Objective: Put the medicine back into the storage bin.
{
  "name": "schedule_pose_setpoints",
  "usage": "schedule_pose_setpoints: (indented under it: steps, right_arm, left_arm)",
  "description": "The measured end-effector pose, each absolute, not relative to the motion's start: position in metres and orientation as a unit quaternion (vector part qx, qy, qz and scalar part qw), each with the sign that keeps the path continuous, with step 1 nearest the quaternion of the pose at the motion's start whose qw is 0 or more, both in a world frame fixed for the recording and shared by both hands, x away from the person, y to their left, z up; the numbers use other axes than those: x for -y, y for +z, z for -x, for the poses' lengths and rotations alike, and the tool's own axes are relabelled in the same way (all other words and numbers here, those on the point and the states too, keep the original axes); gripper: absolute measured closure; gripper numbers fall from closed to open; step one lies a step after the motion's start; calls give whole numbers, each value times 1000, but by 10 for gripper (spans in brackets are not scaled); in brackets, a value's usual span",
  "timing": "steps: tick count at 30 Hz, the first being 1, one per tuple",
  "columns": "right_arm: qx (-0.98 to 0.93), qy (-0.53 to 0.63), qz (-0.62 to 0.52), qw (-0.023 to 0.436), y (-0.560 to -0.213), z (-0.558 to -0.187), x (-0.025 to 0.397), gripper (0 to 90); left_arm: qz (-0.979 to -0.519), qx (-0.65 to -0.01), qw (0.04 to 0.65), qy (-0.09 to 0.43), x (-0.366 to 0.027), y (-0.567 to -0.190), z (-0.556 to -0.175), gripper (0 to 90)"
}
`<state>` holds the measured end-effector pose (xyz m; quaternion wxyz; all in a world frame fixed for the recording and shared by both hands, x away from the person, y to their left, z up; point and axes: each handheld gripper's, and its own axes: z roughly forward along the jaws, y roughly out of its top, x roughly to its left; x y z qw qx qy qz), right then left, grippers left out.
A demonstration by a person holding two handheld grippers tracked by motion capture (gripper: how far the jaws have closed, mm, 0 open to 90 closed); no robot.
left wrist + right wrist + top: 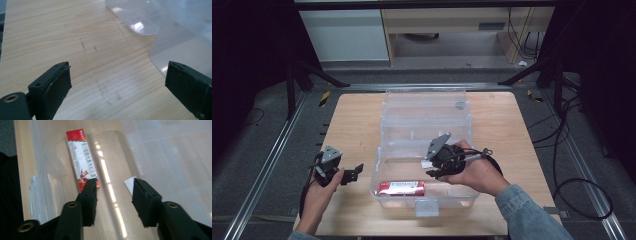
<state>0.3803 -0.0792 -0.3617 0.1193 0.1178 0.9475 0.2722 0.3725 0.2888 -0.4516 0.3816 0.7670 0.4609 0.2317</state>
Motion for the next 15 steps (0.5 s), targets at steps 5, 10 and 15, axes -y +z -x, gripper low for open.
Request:
schedule_pose_setpoints:
  steps: [5,10,15]
  right_arm:
    - [-933,291,-145,153,-339,-382,97,438]
    - [-925,288,-164,186,-317,-392,111,390]
    - [-917,282,-191,210,-307,-409,124,392]
  left_arm:
    - [-779,-433,393,227,-285,-426,-360,63]
    - [-788,-402,410,224,-275,-404,-354,61]
    - [-797,-373,414,232,-263,-387,-344,88]
